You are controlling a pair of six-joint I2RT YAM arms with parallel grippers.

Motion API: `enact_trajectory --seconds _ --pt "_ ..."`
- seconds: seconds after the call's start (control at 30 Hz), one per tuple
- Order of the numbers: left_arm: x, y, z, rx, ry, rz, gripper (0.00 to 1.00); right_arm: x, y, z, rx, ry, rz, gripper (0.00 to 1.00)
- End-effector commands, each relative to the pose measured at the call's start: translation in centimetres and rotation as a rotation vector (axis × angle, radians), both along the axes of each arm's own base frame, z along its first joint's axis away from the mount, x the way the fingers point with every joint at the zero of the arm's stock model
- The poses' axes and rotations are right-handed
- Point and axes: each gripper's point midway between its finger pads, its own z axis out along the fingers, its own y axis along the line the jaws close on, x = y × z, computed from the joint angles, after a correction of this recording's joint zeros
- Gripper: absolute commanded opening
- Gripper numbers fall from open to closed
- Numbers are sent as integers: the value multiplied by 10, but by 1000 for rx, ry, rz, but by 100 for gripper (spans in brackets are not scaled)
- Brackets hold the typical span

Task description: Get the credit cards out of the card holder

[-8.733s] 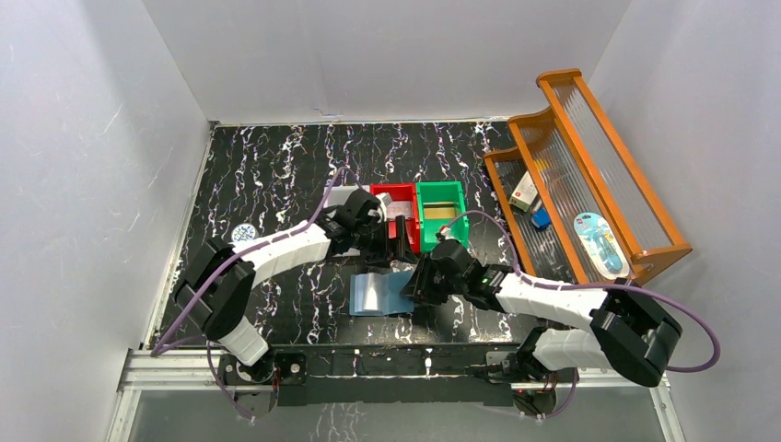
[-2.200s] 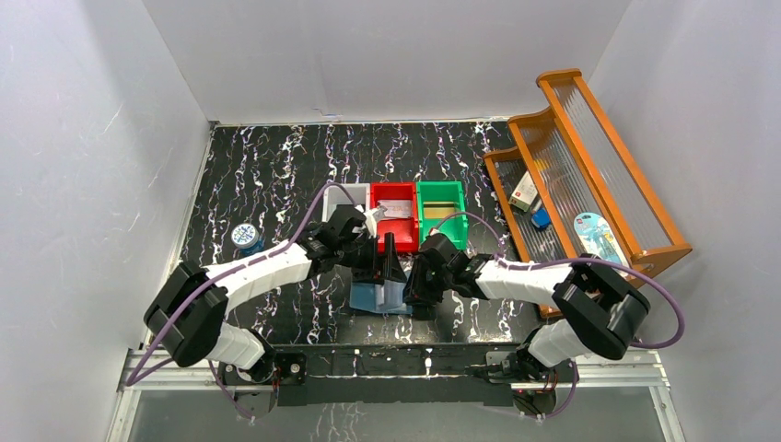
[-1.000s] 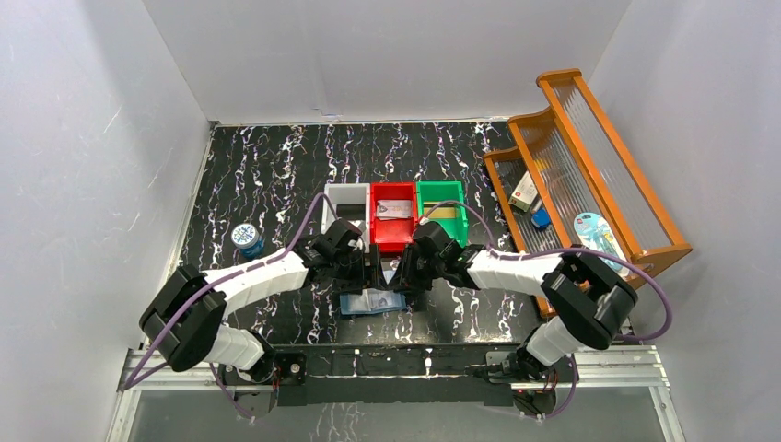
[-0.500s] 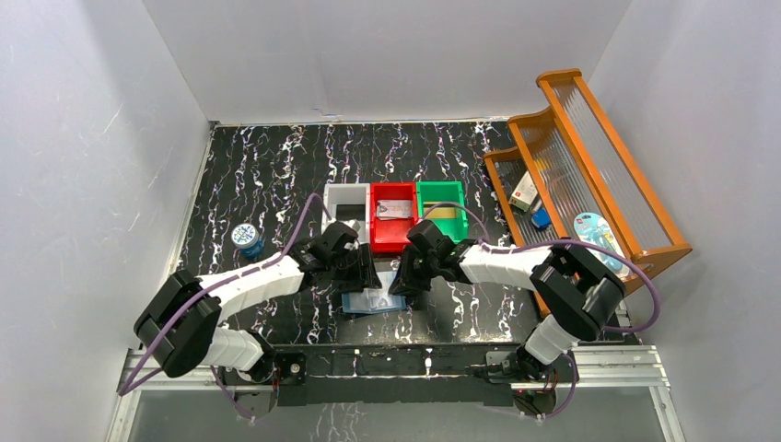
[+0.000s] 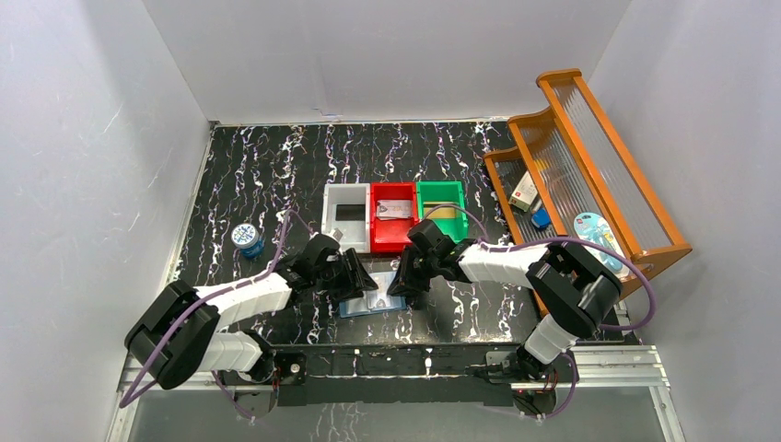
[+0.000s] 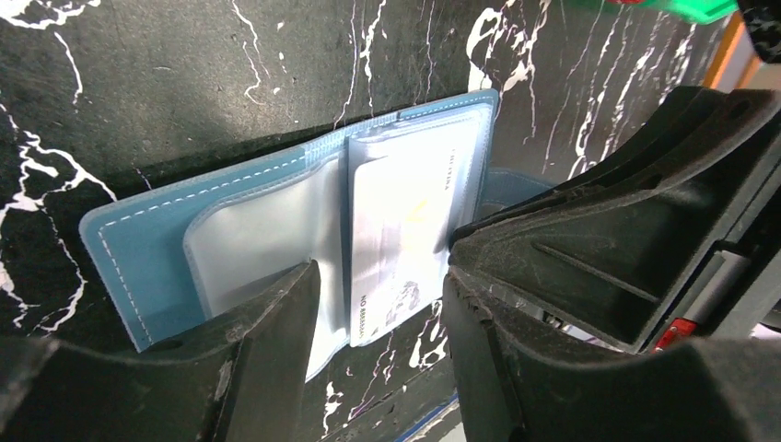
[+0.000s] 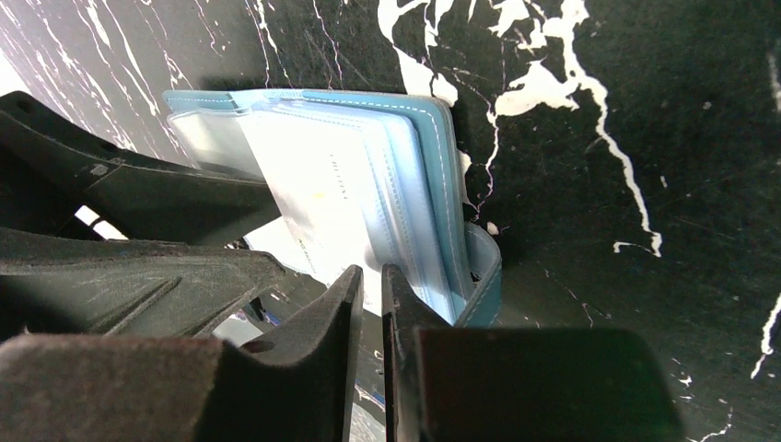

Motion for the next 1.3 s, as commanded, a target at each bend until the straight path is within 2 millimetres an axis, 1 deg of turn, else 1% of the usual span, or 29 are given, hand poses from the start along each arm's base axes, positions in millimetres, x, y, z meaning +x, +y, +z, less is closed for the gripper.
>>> enact_trajectory --seconds 0.0,0.17,0.23,0.3,0.33,0.57,0.63,0.77,0.97,1.27 --pt "-7 4 -11 -68 57 40 51 -14 -25 -32 -117 59 -13 22" --pt "-13 -4 -13 -233 114 72 46 -16 -25 -35 -109 74 -12 23" --pt "-15 -4 -15 -275 128 90 44 -16 -25 -36 -107 80 -13 23" --pt "-13 -6 -11 -303 117 92 42 -17 -26 -37 -107 82 -12 23" --pt "-13 -5 -12 -294 109 84 38 -17 -26 -37 -104 83 -13 23" --pt "-11 -4 -10 -276 86 71 28 -17 -26 -39 -103 89 -12 23" --pt "-10 -3 -10 -269 83 73 22 -17 -26 -39 -102 86 -11 23" --pt "-10 0 -10 -253 73 77 14 -16 -27 -40 -103 85 -16 23" --pt "-8 3 -5 -242 48 73 1 -13 -27 -36 -100 67 -25 24" --pt "-9 10 -4 -221 32 80 0 -7 -29 -30 -89 42 -52 27"
